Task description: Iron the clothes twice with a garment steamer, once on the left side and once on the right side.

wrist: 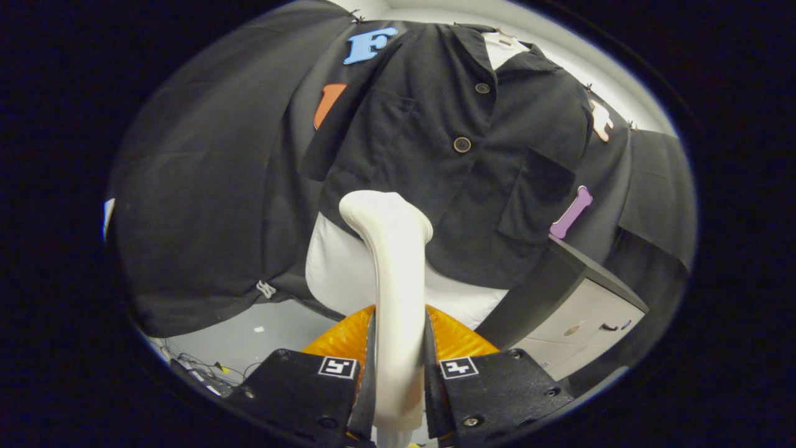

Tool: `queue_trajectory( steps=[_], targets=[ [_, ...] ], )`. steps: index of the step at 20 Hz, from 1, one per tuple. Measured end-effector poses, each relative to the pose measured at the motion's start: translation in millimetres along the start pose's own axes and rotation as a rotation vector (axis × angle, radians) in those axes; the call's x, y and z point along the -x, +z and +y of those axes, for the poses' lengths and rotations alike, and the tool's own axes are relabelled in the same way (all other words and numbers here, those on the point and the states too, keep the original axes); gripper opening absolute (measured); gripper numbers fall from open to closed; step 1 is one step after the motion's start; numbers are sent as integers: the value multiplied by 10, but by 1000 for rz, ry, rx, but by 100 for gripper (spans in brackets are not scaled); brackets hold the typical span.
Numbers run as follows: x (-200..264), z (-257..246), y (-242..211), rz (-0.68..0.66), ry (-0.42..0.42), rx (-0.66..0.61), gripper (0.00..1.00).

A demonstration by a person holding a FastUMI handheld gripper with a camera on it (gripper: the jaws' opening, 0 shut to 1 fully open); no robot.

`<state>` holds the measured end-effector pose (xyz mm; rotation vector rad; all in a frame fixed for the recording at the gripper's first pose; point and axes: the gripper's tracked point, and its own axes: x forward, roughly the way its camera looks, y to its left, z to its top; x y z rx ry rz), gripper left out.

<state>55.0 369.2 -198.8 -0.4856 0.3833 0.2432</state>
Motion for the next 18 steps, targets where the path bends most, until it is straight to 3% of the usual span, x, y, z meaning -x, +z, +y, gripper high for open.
queue_trajectory(
  steps=[6,11,18],
  targets=[
    [306,-213,-94,43,4,-51,35],
    [731,-786,-23,25,-27,-124,35],
    [1119,-1859,-273,60,-128,-203,35]
  ],
)
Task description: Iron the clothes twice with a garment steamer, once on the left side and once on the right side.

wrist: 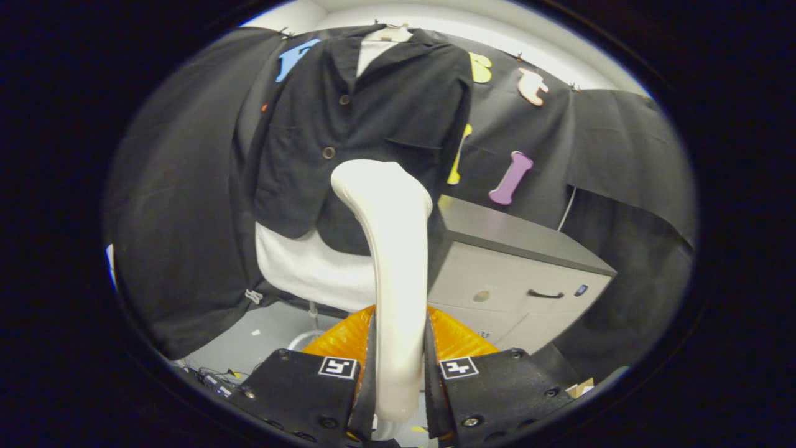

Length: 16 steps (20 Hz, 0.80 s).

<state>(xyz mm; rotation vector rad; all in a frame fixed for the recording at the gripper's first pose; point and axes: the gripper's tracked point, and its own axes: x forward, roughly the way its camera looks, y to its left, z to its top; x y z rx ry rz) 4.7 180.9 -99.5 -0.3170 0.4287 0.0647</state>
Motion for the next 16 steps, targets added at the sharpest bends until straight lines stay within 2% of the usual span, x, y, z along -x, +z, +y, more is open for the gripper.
queue_trajectory(
  steps=[3,7,16],
  targets=[
    [26,-414,-24,2,-27,-32,35],
    [99,-919,-158,17,-9,-72,35],
    [435,-2189,-843,107,2,-118,35]
  ],
)
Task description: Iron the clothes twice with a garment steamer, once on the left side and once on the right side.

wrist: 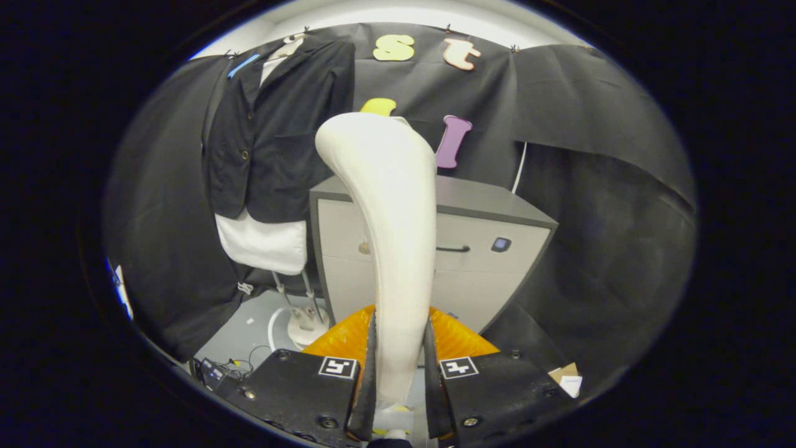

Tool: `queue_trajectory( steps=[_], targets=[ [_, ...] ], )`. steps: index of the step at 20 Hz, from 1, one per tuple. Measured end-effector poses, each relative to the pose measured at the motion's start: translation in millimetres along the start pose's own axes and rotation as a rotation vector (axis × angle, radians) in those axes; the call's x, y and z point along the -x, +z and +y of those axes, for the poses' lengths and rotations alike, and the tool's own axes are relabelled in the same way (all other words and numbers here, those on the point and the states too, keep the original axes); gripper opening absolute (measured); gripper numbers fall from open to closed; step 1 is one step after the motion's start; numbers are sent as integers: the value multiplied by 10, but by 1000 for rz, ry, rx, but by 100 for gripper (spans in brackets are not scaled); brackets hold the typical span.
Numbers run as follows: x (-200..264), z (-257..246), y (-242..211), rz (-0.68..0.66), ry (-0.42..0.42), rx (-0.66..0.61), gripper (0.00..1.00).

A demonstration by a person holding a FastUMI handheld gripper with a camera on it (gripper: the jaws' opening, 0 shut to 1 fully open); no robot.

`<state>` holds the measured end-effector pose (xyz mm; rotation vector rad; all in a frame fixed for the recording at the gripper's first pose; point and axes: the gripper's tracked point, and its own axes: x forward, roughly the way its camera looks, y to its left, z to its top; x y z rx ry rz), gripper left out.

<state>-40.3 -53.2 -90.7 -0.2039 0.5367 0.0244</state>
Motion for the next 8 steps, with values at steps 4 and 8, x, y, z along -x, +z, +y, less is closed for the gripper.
queue_trajectory(
  steps=[4,8],
  targets=[
    [0,-320,-190,25,-2,-26,35],
    [17,-436,-335,52,18,-35,35]
  ],
)
